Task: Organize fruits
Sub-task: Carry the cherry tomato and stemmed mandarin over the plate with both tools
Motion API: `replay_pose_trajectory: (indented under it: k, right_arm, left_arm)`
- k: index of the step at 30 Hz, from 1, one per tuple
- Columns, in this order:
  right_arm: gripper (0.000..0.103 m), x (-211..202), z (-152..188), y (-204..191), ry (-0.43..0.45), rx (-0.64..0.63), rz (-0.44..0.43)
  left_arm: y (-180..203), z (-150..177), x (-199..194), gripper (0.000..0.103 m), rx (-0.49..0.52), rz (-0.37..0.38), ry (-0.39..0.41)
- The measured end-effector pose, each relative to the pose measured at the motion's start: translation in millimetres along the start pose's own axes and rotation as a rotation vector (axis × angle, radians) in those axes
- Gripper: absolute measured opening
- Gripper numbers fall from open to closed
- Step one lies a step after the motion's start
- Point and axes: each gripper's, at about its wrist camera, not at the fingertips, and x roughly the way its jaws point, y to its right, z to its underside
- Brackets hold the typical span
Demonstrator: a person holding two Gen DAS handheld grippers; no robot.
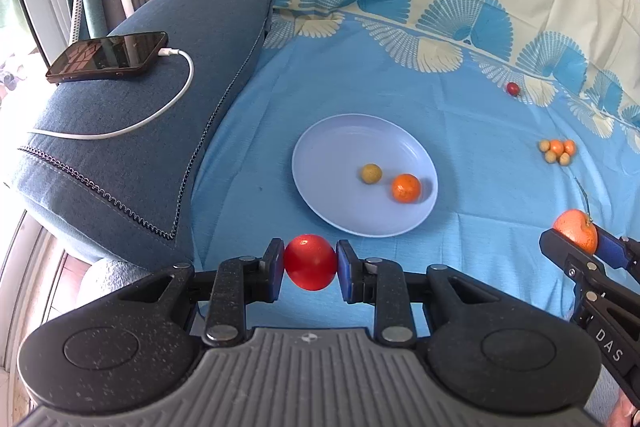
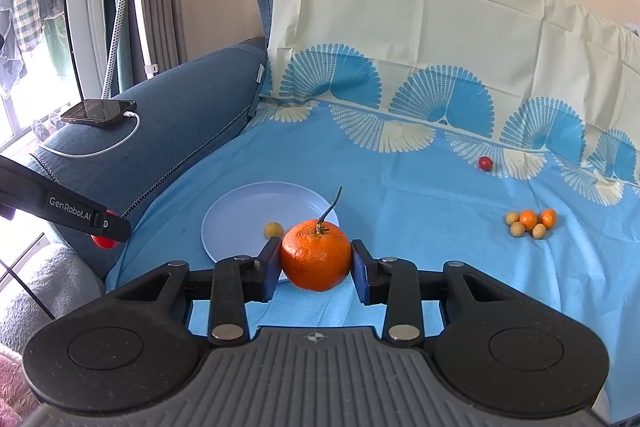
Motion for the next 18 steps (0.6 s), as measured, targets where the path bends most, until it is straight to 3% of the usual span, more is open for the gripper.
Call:
replay_pose_trajectory:
  k: [10, 18]
  right_arm:
    - [0.038, 38.3, -11.7, -2.5, -0.032, -0.004, -0.022]
    - [0.038, 95.4, -18.8, -10.9, -0.090, -0.019, -0.054]
  left_arm:
    - [-2.0, -34.8, 32.1, 0.031, -0.024, -0.016, -0.013]
    - [10.2, -64.5, 85.0, 0.031, 0.018, -0.034, -0.049]
